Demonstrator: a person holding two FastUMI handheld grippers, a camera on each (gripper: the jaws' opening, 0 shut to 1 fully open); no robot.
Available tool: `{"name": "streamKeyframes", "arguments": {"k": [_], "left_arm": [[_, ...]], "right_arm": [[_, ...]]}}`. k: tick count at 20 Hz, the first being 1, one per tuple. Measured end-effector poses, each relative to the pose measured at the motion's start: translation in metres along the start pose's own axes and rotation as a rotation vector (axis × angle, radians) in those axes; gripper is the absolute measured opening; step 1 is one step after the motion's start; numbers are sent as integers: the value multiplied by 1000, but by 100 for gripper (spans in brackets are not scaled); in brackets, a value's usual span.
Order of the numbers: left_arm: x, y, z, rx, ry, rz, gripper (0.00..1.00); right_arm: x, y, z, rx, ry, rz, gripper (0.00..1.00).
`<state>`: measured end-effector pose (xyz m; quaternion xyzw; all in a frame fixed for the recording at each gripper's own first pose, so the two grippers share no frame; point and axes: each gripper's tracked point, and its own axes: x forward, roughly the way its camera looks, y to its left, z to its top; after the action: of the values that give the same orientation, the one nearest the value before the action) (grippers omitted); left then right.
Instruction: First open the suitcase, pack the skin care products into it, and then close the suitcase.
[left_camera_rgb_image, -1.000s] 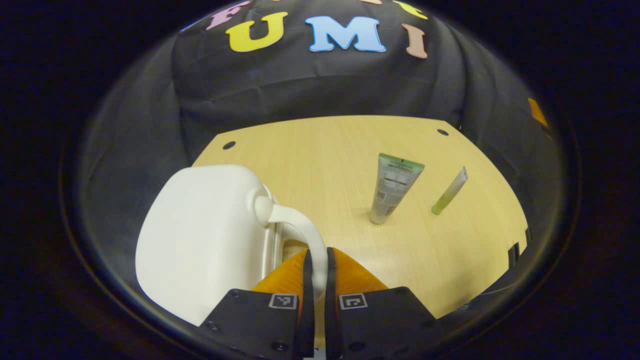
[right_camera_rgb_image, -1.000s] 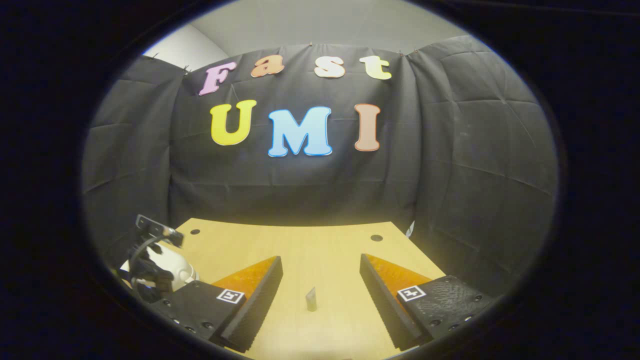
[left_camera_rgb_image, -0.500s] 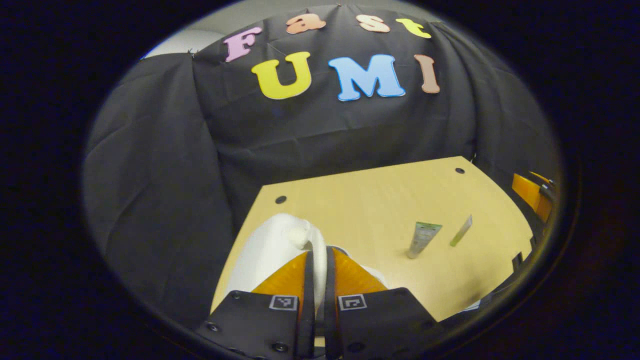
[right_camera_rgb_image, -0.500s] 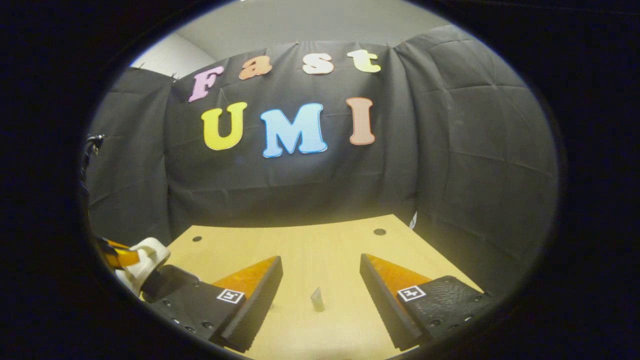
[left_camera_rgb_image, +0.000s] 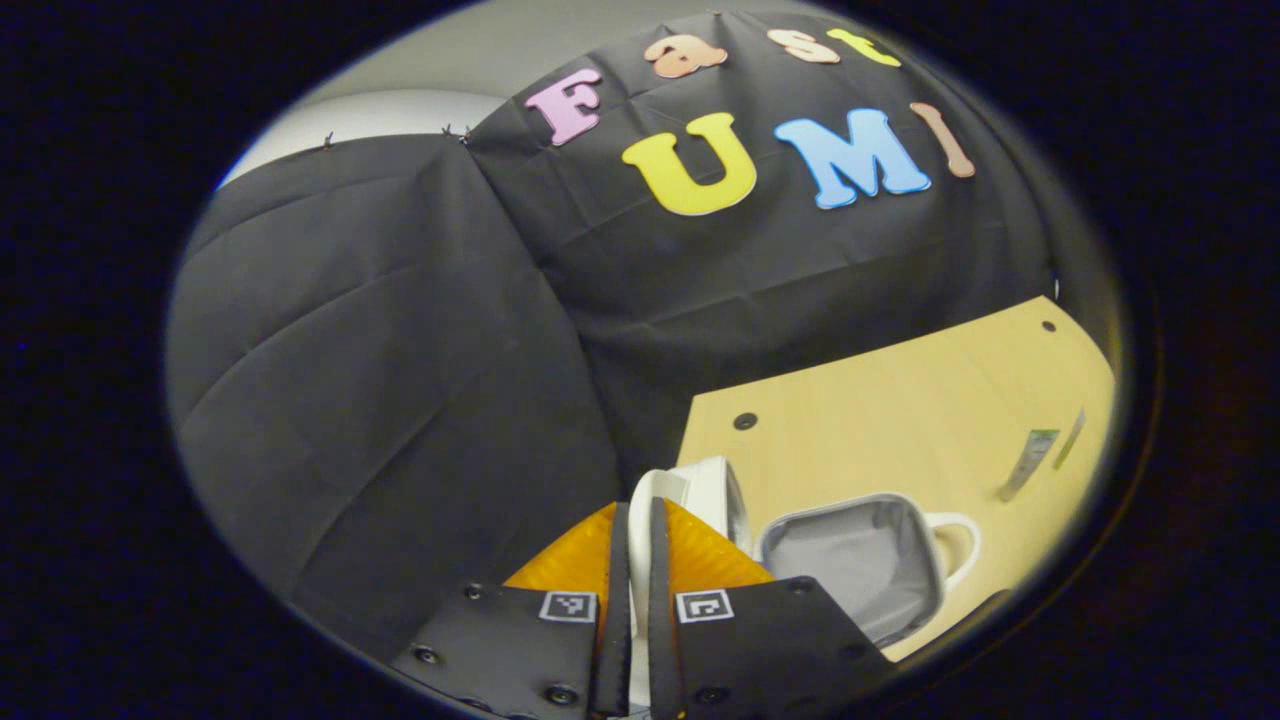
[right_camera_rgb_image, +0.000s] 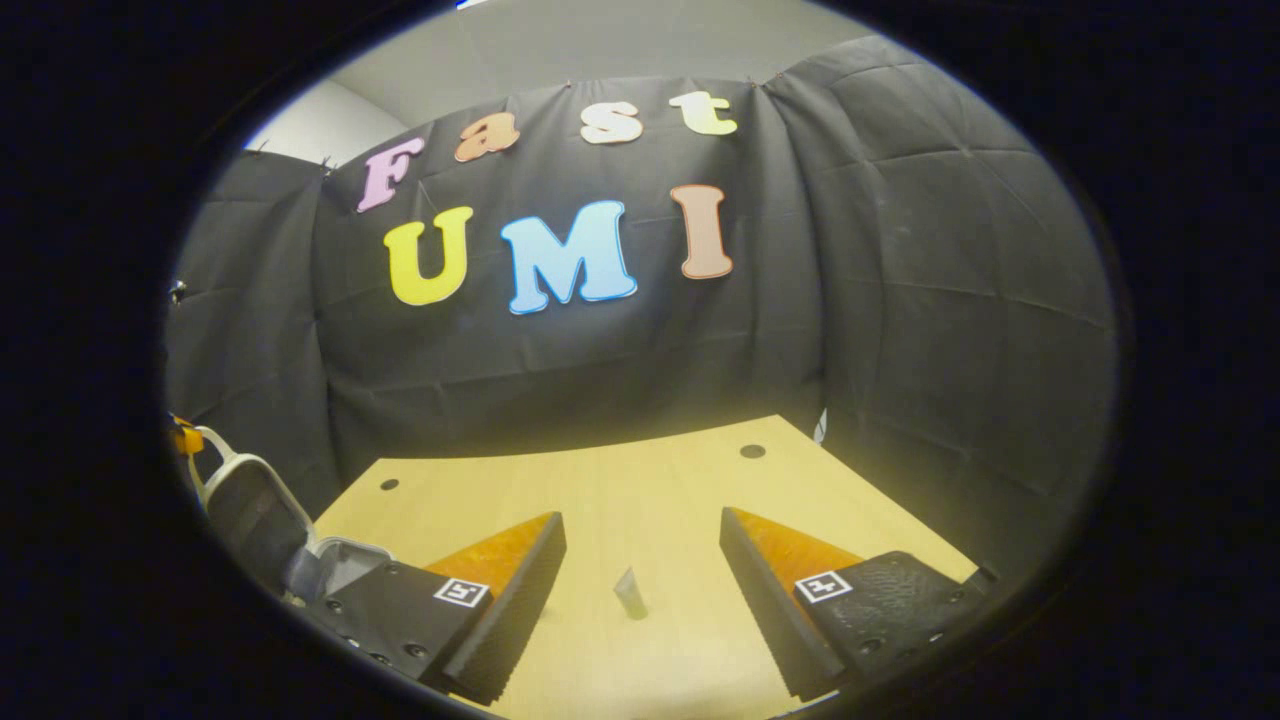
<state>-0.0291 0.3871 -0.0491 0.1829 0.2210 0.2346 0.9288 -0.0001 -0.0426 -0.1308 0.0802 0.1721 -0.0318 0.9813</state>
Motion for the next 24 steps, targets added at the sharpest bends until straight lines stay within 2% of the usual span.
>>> {"name": "streamKeyframes", "arguments": {"k": [2,3,5,11,15,17,18,19,20,22,24], "left_arm": [[28,30,-21,48,26,53,15],[43,41,-29,61,38,67,15],[71,55,-40,86,50,86,15],[152,69,-98,215,124,160,15],[189,67,-121,171,158,156,15],[202,69,-130,191,176,184,15],[205,72,-132,183,174,200,21],[204,63,-133,143,152,155,27],[203,58,-129,126,125,145,51],[183,55,-113,120,81,186,98],[168,18,-97,85,45,93,99]], "right_arm": [[-1,-3,-3,-2,8,-6,94],[-1,-5,-3,-6,12,-10,89],[-1,-6,-5,-17,20,-11,93],[-8,-3,-5,-68,25,-6,93],[-9,-13,-8,-63,41,-30,93],[-8,-16,-7,-59,45,-37,93],[-7,-16,-6,-60,48,-38,93],[-7,-16,-8,-60,50,-38,93],[-6,-16,-7,-60,52,-36,93],[-4,-14,-7,-63,55,-31,93],[-1,-13,-10,-68,63,-22,93]]}}
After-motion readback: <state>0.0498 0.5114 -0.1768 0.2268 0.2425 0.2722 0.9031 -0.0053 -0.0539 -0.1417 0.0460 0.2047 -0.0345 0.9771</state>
